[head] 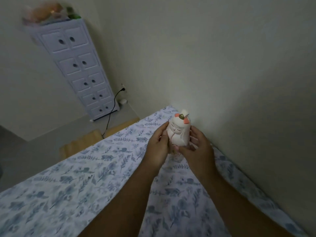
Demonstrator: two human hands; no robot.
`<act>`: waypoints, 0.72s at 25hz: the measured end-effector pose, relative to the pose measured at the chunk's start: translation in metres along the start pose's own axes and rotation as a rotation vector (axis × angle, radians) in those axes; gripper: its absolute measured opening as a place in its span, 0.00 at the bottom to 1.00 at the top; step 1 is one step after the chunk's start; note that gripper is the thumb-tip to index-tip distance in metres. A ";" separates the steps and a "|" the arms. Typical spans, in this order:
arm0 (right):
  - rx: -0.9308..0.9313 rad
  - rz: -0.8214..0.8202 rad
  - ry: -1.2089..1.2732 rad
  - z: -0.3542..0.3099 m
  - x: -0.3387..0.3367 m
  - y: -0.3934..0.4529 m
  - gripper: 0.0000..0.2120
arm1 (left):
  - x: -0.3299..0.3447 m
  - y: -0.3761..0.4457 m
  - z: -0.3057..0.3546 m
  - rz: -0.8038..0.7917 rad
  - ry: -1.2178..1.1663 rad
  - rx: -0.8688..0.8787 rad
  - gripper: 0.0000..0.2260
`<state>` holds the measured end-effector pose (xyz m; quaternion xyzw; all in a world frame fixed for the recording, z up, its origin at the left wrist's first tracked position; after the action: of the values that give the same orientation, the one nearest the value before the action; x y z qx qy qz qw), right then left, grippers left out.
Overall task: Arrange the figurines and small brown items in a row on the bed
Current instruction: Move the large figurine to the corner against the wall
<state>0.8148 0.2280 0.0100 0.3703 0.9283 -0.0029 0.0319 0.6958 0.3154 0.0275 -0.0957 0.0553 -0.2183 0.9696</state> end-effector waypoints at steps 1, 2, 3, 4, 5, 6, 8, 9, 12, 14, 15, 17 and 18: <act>-0.005 0.028 0.005 0.011 -0.005 0.018 0.33 | 0.012 0.020 -0.004 -0.006 0.011 -0.002 0.17; -0.013 0.053 0.008 0.020 -0.009 0.034 0.33 | 0.022 0.039 -0.007 -0.014 0.022 0.001 0.17; -0.019 0.083 0.012 0.029 -0.013 0.047 0.33 | 0.032 0.057 -0.011 -0.028 0.035 0.004 0.17; -0.022 0.113 0.013 0.036 -0.015 0.059 0.33 | 0.041 0.073 -0.015 -0.043 0.047 0.010 0.16; -0.021 0.140 0.013 0.044 -0.018 0.070 0.33 | 0.048 0.088 -0.019 -0.052 0.053 0.013 0.16; -0.025 0.164 0.009 0.050 -0.019 0.078 0.33 | 0.053 0.100 -0.022 -0.058 0.059 0.017 0.16; -0.044 0.201 -0.004 0.058 -0.018 0.090 0.31 | 0.058 0.116 -0.025 -0.066 0.073 0.030 0.16; -0.046 0.217 -0.013 0.061 -0.017 0.093 0.31 | 0.059 0.121 -0.025 -0.071 0.077 0.033 0.16; -0.047 0.265 -0.051 0.071 -0.013 0.098 0.31 | 0.060 0.132 -0.027 -0.096 0.086 0.028 0.16; -0.062 0.282 -0.095 0.074 -0.009 0.100 0.31 | 0.059 0.137 -0.028 -0.105 0.121 0.047 0.15; -0.070 0.287 -0.113 0.076 -0.007 0.102 0.32 | 0.059 0.139 -0.029 -0.106 0.131 0.058 0.15; -0.070 0.289 -0.115 0.080 -0.004 0.105 0.33 | 0.058 0.143 -0.030 -0.102 0.150 0.079 0.15; -0.070 0.282 -0.106 0.082 -0.004 0.106 0.33 | 0.058 0.144 -0.032 -0.099 0.153 0.084 0.15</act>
<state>0.8956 0.2998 -0.0693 0.4950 0.8637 0.0145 0.0941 0.8025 0.4131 -0.0375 -0.0406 0.1154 -0.2747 0.9537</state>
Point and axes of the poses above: each hand's wrist, its own y-axis towards the middle knuckle, its own x-axis out of the palm, z = x × y, the point moved 7 cm from there along y, towards the middle knuckle, and after that the axes turned 3 degrees about z, right-handed, at the moved point
